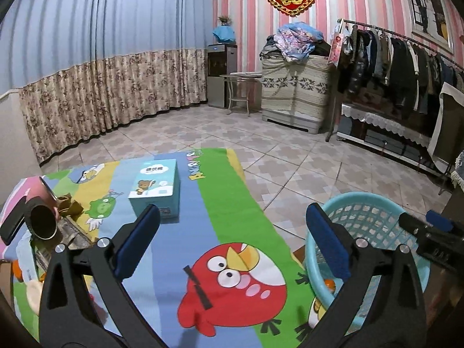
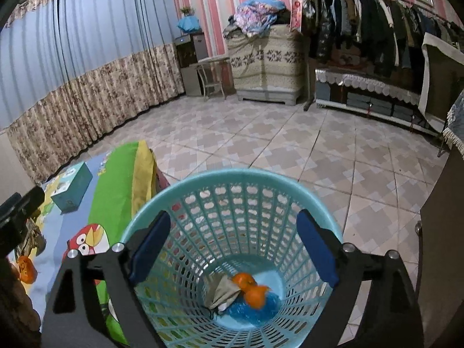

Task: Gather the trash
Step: 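Move both grippers back over the play mat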

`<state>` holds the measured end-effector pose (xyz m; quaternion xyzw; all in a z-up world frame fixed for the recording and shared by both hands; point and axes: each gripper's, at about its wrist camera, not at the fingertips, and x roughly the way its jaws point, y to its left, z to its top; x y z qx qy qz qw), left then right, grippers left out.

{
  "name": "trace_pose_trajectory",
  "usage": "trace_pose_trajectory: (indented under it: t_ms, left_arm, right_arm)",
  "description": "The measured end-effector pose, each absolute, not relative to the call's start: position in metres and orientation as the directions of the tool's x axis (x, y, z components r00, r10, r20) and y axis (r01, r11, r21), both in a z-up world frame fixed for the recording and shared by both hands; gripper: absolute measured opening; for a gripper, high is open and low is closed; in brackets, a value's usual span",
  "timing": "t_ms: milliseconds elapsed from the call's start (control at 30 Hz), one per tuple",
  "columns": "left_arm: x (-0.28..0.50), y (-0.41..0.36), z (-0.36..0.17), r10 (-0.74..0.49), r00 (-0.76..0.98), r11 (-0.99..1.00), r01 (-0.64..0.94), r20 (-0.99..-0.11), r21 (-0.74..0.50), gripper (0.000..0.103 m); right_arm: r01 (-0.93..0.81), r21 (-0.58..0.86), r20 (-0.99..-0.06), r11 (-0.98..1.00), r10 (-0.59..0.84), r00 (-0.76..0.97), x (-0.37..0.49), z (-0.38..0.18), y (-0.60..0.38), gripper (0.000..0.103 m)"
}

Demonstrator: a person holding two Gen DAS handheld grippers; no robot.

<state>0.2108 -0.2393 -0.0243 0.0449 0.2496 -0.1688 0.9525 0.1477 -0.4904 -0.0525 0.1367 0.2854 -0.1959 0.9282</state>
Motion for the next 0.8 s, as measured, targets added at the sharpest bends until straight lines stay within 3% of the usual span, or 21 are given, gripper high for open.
trace_pose_trajectory:
  t_ms: [167,233,800]
  left_arm:
    - [0.202,-0.226,-0.021,-0.287,0.829,0.942,0.335,-0.479,0.014,0.097]
    - [0.199,-0.219,-0.019,-0.28,0.836,0.944,0.328,-0.472,0.021,0.097]
    - [0.158,-0.147,0.008,-0.209,0.89,0.953,0.278,-0.405,0.12,0.097]
  right_arm:
    - [0.429,0.112,-0.574,0.896,-0.294,0.764,0.146,-0.044,-0.483,0.089]
    - [0.418,0.098,-0.565,0.903,-0.295,0.77,0.146,-0.041,-0.479,0.096]
    - [0.279,0.108,-0.508,0.954,-0.188,0.841,0.133,-0.02,-0.413,0.097]
